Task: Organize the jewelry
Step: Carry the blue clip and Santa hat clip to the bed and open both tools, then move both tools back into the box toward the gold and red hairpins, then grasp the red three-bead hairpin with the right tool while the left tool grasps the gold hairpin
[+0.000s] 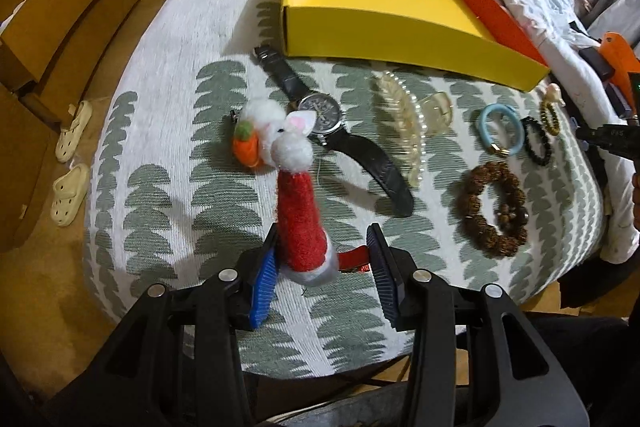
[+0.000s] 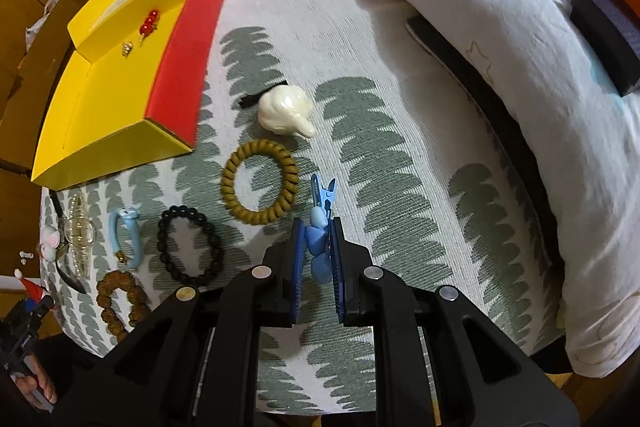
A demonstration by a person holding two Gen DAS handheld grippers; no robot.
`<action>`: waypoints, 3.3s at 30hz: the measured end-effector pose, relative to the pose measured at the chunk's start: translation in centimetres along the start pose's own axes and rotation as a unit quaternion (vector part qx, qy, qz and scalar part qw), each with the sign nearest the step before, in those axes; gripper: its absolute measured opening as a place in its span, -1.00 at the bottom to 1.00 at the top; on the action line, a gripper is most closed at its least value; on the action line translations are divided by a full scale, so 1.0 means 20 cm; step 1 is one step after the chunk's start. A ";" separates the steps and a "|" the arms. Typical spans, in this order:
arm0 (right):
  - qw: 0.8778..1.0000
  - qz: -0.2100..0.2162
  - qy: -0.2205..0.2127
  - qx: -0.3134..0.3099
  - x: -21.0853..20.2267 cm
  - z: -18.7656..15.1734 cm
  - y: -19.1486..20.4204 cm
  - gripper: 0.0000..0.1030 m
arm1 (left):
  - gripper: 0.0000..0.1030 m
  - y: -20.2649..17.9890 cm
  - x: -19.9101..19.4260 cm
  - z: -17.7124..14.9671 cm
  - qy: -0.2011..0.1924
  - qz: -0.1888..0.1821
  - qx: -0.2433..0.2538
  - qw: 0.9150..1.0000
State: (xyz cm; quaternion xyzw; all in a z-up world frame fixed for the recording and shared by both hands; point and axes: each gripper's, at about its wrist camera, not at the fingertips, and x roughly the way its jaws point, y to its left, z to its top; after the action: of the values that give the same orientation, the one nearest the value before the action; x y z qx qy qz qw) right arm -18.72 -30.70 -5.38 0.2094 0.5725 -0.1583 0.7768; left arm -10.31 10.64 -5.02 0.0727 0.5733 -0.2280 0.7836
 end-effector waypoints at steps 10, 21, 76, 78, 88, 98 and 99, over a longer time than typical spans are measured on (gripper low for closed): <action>1.000 -0.018 0.006 -0.007 0.04 0.01 0.02 -0.71 | -0.14 0.01 0.14 0.04 0.025 0.028 -0.009 0.999; 0.999 -0.030 -0.010 -0.011 -0.02 0.03 0.03 -0.59 | 0.05 0.01 0.10 0.06 0.015 0.002 -0.019 1.000; 0.991 0.093 -0.081 -0.045 0.41 1.13 0.98 0.08 | 0.41 -0.28 0.70 1.46 0.026 -0.042 -0.095 0.994; 0.992 0.090 -0.078 -0.046 0.44 1.14 0.98 0.08 | 0.41 -0.29 0.72 1.46 0.026 -0.039 -0.090 0.995; 0.991 0.110 -0.082 -0.003 0.42 1.19 0.85 0.08 | 0.41 -0.36 0.75 1.47 0.005 -0.013 -0.070 0.997; 0.988 0.125 -0.086 0.004 0.41 1.19 0.83 0.08 | 0.42 -0.45 0.80 1.47 -0.009 0.050 -0.021 0.998; 0.989 0.125 -0.085 0.003 0.41 1.19 0.84 0.08 | 0.42 -0.45 0.80 1.47 -0.008 0.055 -0.016 0.998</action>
State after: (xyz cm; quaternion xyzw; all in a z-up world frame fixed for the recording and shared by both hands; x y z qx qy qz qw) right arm 11.44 -28.42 -4.65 0.2670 0.4732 -0.0789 0.8358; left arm 14.96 -12.79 -8.84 0.0897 0.5657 -0.1759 0.8006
